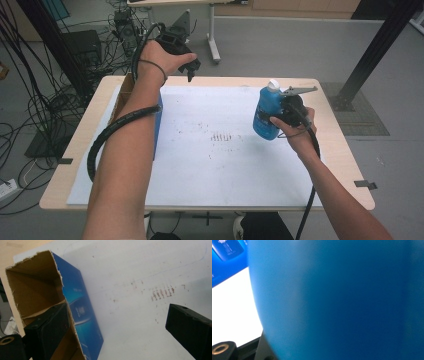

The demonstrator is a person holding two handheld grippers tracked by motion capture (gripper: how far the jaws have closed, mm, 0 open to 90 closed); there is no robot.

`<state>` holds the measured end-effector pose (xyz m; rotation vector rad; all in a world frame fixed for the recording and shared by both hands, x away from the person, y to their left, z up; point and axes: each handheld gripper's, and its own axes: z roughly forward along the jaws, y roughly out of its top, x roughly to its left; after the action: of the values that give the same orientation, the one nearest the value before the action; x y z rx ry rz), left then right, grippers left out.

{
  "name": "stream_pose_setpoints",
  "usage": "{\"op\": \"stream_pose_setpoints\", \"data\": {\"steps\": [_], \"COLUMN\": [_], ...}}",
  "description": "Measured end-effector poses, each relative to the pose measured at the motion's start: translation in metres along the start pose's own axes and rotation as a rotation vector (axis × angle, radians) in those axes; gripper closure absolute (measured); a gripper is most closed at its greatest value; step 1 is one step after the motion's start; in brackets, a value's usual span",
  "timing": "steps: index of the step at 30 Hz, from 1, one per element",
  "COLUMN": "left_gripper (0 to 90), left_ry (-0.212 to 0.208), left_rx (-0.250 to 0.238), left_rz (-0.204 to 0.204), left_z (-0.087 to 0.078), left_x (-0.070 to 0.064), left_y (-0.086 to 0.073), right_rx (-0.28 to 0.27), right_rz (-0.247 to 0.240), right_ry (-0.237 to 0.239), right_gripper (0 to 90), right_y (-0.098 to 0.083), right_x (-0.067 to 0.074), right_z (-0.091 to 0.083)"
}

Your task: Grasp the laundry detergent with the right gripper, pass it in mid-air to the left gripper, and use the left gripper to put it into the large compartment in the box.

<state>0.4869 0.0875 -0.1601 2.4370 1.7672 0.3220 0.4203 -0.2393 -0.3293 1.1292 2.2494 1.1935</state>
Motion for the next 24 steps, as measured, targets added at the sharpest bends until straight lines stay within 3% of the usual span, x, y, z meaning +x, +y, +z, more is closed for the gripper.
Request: {"op": "stream_pose_setpoints", "data": {"steps": [4, 5, 10, 18, 24], "left_gripper": [5.4, 5.4, 5.4, 5.3, 5.4], "left_ry": [-0.003, -0.003, -0.011, -0.017, -0.024], "left_rx": [-0.015, -0.015, -0.039, -0.058, -0.091], "left_rz": [0.075, 0.075, 0.15, 0.246, 0.307], "left_z": [-0.014, -0.014, -0.028, -0.046, -0.061], "left_x": [-0.003, -0.003, -0.007, -0.007, -0.008], "left_y": [0.0, 0.0, -0.001, -0.006, -0.011], "right_rx": [0.002, 0.002, 0.022, 0.04, 0.058], "right_rz": [-0.02, -0.02, -0.05, -0.084, -0.094], "right_ry": [0.015, 0.015, 0.059, 0.152, 0.216], "right_gripper": [43.7, 43.7, 43.7, 43.6, 43.6], "right_y": [0.019, 0.019, 0.043, 0.077, 0.09], "right_x": [0.006, 0.006, 0.015, 0.032, 0.04], "right_z": [-0.003, -0.003, -0.001, 0.014, 0.026]}}
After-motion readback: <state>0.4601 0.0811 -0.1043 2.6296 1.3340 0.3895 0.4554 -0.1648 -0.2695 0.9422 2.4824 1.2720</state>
